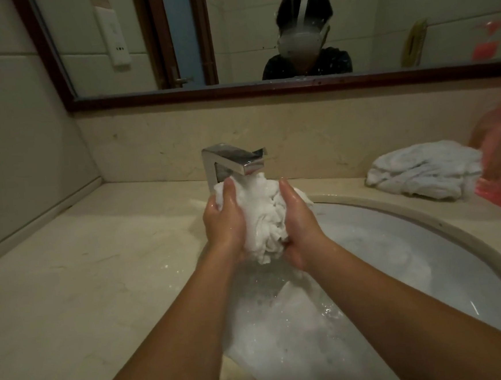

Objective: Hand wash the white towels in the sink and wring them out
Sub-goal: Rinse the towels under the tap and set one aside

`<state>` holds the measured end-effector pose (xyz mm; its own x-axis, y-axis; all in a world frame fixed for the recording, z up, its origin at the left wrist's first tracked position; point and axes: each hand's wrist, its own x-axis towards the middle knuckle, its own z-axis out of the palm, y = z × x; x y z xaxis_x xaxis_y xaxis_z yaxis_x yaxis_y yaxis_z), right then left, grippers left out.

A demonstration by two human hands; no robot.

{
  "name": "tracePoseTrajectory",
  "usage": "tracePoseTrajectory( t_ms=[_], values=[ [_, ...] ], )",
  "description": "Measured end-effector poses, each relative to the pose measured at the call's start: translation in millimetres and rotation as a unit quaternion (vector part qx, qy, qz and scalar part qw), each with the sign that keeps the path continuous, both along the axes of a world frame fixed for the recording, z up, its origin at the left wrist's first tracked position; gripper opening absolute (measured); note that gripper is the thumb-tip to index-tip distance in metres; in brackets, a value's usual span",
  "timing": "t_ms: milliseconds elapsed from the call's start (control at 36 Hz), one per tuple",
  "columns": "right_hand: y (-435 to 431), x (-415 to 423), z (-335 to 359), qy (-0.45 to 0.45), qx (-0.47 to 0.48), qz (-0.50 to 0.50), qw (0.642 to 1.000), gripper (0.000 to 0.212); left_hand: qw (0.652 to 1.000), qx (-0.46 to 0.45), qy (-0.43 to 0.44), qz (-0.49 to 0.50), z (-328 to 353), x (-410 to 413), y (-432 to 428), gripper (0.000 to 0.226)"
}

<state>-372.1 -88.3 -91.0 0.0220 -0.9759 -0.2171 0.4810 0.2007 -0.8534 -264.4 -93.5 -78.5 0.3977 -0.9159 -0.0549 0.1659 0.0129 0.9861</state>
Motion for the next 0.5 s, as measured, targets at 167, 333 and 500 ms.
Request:
tracePoseTrajectory(
  t_ms=[167,333,500],
  values=[
    [-5.7,1.6,-0.4,0.077,-0.004,-0.075,0.994,0.061,1.000,0.001,0.007,-0.007,1.5,-10.1,1.0,0.067],
    [-8.9,3.4,1.3,0.035,0.024,-0.062,0.997,0.067,0.998,-0.012,0.015,0.061,7.2,-7.2,-0.4,0.050],
    [-7.3,9.6,-0.9,-0.011,0.039,-0.032,0.999,0.070,0.996,-0.012,-0.008,0.088,8.9,4.2,1.9,0.058]
  ],
)
